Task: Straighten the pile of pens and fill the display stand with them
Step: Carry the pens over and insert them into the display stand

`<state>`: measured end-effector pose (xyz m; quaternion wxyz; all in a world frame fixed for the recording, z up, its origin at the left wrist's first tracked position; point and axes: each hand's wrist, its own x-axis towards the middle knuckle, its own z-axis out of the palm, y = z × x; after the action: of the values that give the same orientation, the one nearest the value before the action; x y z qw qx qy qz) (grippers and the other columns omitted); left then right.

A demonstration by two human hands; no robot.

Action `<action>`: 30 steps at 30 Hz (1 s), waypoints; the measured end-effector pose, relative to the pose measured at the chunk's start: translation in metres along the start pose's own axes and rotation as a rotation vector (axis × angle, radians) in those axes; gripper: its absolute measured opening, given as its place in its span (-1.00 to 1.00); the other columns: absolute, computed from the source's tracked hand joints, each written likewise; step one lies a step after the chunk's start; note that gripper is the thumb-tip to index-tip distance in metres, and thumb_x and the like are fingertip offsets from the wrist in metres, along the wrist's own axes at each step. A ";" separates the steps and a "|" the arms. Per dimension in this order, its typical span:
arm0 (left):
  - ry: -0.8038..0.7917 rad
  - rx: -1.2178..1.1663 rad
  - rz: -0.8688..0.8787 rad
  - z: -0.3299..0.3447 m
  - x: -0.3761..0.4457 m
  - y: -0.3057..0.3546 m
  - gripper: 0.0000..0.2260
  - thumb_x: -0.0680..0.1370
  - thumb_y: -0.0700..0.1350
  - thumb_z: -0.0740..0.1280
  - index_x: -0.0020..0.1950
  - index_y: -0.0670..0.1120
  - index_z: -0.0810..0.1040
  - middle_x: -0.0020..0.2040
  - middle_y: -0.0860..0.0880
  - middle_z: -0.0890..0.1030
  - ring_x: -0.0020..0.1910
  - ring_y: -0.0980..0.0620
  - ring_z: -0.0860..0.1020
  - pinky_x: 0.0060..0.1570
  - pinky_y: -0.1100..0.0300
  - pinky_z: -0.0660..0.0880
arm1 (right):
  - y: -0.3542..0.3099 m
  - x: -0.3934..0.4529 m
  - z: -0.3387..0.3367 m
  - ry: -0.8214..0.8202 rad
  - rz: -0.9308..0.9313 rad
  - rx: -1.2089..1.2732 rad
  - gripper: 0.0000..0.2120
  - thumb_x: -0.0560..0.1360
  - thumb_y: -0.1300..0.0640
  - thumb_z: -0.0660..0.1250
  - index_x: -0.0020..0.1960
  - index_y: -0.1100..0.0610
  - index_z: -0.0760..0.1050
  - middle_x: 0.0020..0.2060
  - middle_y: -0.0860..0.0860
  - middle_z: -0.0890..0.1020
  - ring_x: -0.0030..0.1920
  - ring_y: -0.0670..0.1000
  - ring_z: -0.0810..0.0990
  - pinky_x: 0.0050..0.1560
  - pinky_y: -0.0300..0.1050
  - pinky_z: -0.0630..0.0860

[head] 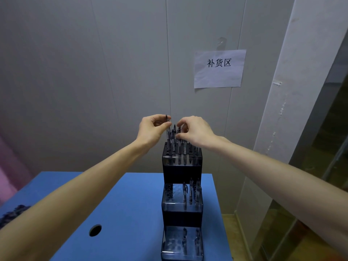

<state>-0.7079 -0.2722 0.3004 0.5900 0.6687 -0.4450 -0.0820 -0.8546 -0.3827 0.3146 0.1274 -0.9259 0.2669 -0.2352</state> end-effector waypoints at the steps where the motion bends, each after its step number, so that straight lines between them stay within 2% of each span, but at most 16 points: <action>1: -0.012 0.016 0.003 0.000 0.000 -0.001 -0.84 0.55 -0.16 0.50 0.13 -0.08 0.72 -0.04 0.00 0.74 -0.03 0.12 0.67 0.15 0.17 0.60 | 0.000 -0.001 0.002 0.008 -0.009 -0.009 -0.67 0.47 -0.07 0.50 0.19 -0.01 0.62 -0.11 -0.12 0.70 0.01 0.01 0.64 0.01 -0.07 0.54; 7: -0.012 0.113 0.084 -0.004 -0.001 -0.004 -0.83 0.54 -0.16 0.51 0.13 -0.08 0.73 -0.02 0.03 0.74 0.01 0.07 0.70 0.15 0.15 0.62 | 0.004 -0.004 0.005 0.042 -0.048 -0.017 -0.67 0.48 -0.07 0.49 0.20 -0.02 0.61 -0.07 -0.10 0.72 -0.01 -0.01 0.65 0.04 -0.06 0.56; 13: 0.007 0.179 0.116 -0.003 -0.002 -0.004 -0.83 0.55 -0.16 0.49 0.14 -0.08 0.73 0.01 0.03 0.73 0.00 0.11 0.69 0.16 0.16 0.62 | 0.006 -0.007 0.006 0.061 -0.062 0.007 -0.70 0.50 -0.05 0.48 0.20 -0.01 0.62 -0.06 -0.09 0.72 -0.02 -0.02 0.64 -0.03 -0.14 0.50; 18: 0.028 0.163 0.097 -0.005 -0.007 -0.001 -0.84 0.57 -0.17 0.47 0.14 -0.07 0.71 0.00 0.03 0.73 0.01 0.13 0.69 0.19 0.16 0.61 | 0.006 -0.009 0.006 0.059 -0.065 0.026 -0.70 0.50 -0.04 0.49 0.20 -0.01 0.62 -0.05 -0.09 0.72 -0.01 -0.03 0.64 0.02 -0.11 0.54; 22: 0.023 0.185 0.108 -0.004 -0.010 -0.002 -0.83 0.57 -0.16 0.46 0.16 -0.04 0.71 0.03 0.04 0.72 0.03 0.13 0.68 0.20 0.13 0.60 | 0.007 -0.009 0.006 0.066 -0.068 0.034 -0.71 0.50 -0.03 0.49 0.20 -0.01 0.62 -0.05 -0.09 0.72 -0.03 -0.03 0.62 -0.03 -0.13 0.51; 27: 0.032 0.133 0.067 -0.004 -0.011 -0.004 -0.82 0.57 -0.17 0.46 0.17 -0.10 0.71 0.00 0.01 0.73 0.01 0.11 0.70 0.21 0.08 0.61 | 0.007 -0.011 0.006 0.065 -0.070 0.038 -0.71 0.51 -0.04 0.48 0.20 -0.02 0.62 -0.06 -0.09 0.72 -0.05 -0.02 0.62 -0.01 -0.10 0.53; 30: 0.013 0.151 0.060 -0.002 -0.014 -0.006 -0.81 0.58 -0.18 0.46 0.19 -0.11 0.70 0.02 0.01 0.73 0.02 0.12 0.70 0.22 0.09 0.61 | 0.008 -0.012 0.007 0.068 -0.077 0.040 -0.71 0.51 -0.03 0.48 0.20 0.00 0.62 -0.05 -0.08 0.72 -0.10 -0.06 0.57 -0.05 -0.15 0.47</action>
<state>-0.7119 -0.2616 0.2903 0.5431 0.6981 -0.4659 -0.0263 -0.8635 -0.3820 0.3018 0.1274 -0.9242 0.2304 -0.2766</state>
